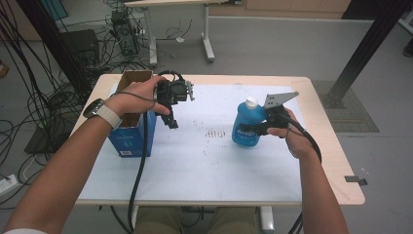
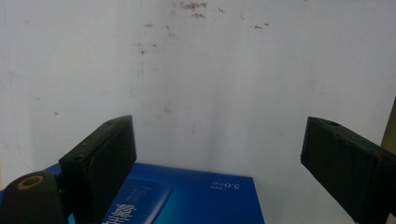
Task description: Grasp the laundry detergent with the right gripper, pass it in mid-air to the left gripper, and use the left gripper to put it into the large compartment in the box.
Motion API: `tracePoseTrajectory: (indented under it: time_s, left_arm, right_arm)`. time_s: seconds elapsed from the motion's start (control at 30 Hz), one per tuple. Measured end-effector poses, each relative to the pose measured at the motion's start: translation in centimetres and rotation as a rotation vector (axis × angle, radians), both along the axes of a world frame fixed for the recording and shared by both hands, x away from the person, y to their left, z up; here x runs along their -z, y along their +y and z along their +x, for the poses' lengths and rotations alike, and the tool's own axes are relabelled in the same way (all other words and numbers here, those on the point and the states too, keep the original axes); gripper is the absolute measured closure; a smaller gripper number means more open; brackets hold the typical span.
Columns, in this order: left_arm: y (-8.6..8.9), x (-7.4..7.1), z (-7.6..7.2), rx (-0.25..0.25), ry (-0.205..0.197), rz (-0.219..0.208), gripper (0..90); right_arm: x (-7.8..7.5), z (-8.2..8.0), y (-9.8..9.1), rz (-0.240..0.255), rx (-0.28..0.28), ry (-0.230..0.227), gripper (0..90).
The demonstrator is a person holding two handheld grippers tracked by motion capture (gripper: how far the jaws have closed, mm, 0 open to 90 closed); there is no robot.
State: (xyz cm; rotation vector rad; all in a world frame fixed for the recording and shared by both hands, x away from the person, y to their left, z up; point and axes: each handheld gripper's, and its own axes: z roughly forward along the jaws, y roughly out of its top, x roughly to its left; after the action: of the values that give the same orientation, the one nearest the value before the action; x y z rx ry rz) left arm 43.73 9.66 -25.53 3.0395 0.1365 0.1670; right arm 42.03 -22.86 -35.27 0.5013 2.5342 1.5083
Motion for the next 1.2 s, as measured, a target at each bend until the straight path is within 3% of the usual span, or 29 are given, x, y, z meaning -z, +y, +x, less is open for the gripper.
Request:
tracePoseTrajectory:
  time_s: [0.57, 1.2]
  left_arm:
    - [-0.1, -2.3, -1.8, 0.022, -0.021, 0.011, 10.6]
    - [0.3, -5.6, -4.3, 0.038, -0.047, 0.023, 10.2]
  right_arm:
    - [-4.5, -1.5, 2.1, -0.003, -0.067, -0.060, 42.0]
    - [-8.1, -4.0, 5.6, 0.001, -0.188, -0.071, 42.3]
